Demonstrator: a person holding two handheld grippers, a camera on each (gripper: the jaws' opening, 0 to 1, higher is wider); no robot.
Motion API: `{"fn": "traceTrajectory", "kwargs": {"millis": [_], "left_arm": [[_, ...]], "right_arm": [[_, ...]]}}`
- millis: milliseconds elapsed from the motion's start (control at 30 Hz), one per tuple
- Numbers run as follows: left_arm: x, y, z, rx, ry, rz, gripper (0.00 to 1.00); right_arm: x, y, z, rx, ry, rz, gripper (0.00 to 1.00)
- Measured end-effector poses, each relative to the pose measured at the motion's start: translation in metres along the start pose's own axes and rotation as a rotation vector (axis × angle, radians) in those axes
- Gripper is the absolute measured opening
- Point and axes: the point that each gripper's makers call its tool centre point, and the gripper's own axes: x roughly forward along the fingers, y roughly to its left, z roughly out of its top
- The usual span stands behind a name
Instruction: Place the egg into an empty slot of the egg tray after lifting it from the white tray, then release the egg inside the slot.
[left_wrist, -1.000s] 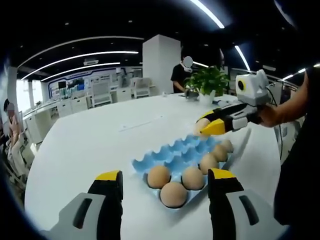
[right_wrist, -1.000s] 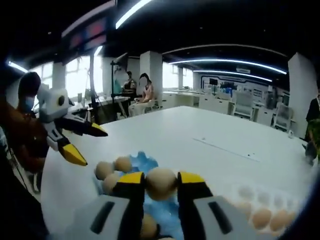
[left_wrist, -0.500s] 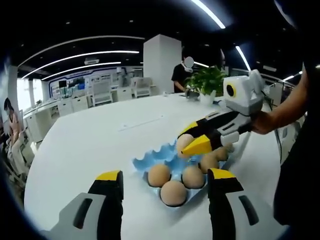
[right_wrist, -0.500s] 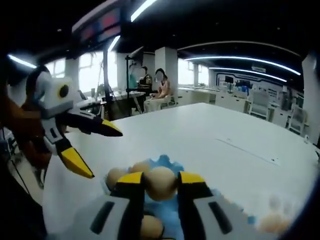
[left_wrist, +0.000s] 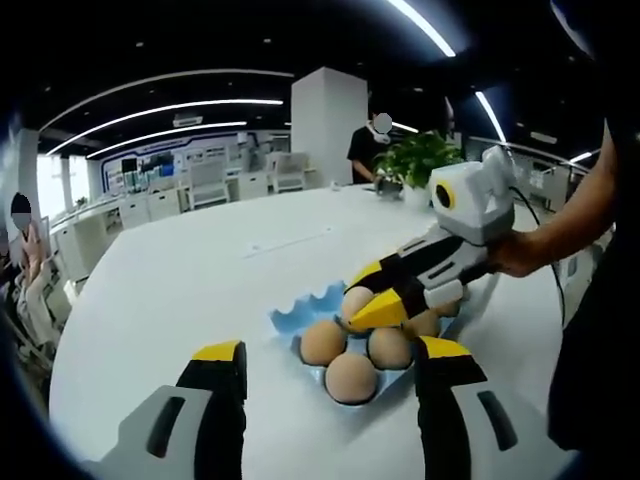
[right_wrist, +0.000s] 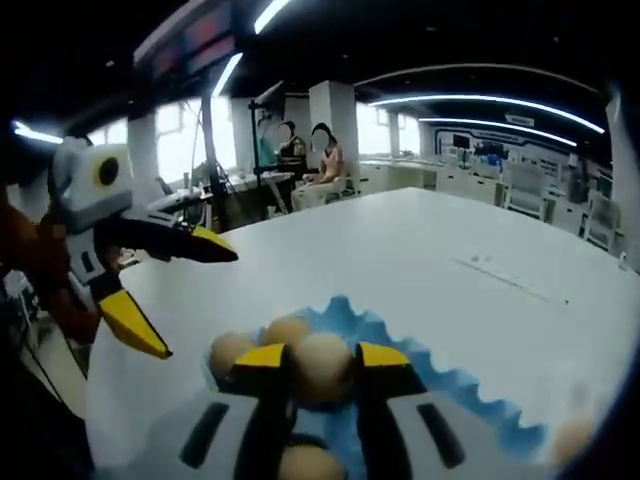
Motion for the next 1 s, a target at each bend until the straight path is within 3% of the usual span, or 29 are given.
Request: {"fn": "traceTrajectory", "kwargs": {"millis": [267,333,833,1000], "left_arm": [[0.001,0.000,0.001,-0.005,-0.004,-0.003,0.68],[0.001,0.001,0.000,-0.006,-0.003,-0.001,0.68],[0.004,-0.001,0.002,-0.003,-0.006,-0.006,0.67],[0.003,0.001,0.004,-0.001,-0.009,0.001,0.67]], "right_arm": [[0.005,-0.004,-0.007,0.159,0.035,0.005,0.26],[0.005,-0.005,-0.006,0.120,0.034,-0.001,0.26],[0.005,-0.003,-0.007,0.115,0.051,0.009,0.24],[-0.009,-0.006,0.000,0.082,0.008,-0.009,0.26]]}}
